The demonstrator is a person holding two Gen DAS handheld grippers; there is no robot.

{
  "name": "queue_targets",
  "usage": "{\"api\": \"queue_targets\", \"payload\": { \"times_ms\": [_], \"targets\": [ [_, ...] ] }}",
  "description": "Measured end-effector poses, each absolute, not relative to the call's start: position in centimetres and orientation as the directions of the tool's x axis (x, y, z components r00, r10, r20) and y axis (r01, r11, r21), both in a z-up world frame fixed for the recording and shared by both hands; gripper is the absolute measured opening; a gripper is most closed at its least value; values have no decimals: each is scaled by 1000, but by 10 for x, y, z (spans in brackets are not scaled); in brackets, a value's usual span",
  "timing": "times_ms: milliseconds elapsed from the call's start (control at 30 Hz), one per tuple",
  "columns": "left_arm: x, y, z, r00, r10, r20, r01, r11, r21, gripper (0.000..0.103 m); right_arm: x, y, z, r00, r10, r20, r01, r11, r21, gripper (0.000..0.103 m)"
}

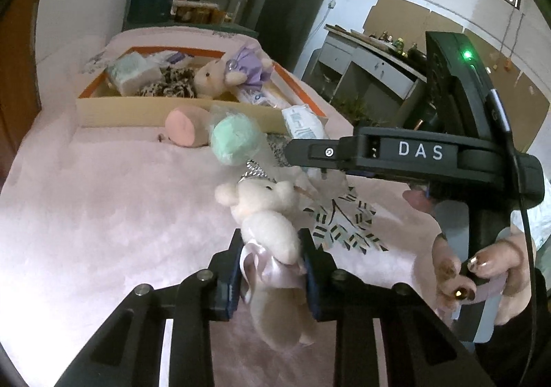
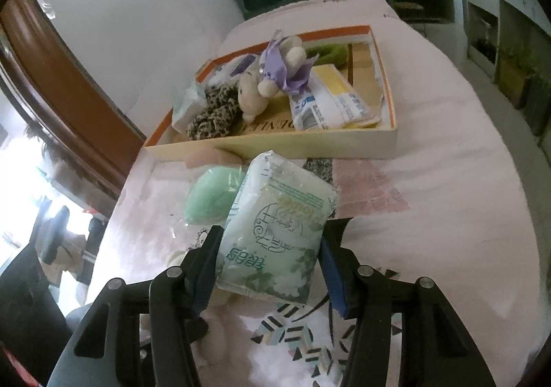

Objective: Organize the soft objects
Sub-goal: 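Carry the small teddy bear and tissue pack with both grippers over the box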

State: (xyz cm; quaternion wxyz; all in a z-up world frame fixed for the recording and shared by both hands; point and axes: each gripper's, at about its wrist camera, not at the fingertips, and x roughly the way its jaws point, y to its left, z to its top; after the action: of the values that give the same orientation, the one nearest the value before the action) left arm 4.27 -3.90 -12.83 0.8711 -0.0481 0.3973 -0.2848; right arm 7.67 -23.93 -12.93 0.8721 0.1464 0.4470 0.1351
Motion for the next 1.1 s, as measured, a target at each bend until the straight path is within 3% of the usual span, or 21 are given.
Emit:
{"api": "queue_targets", "payload": {
  "times_ms": [567, 1100],
  "targets": [
    [37, -28, -80, 609, -548, -574, 477, 831, -287, 30, 64, -244, -92, 621, 351, -701, -157, 932, 327, 55],
    [111, -26, -16, 747, -417, -518, 389, 906, -169, 30, 103, -243, -43, 686, 303, -661, -223, 953, 206, 55]
  ]
}}
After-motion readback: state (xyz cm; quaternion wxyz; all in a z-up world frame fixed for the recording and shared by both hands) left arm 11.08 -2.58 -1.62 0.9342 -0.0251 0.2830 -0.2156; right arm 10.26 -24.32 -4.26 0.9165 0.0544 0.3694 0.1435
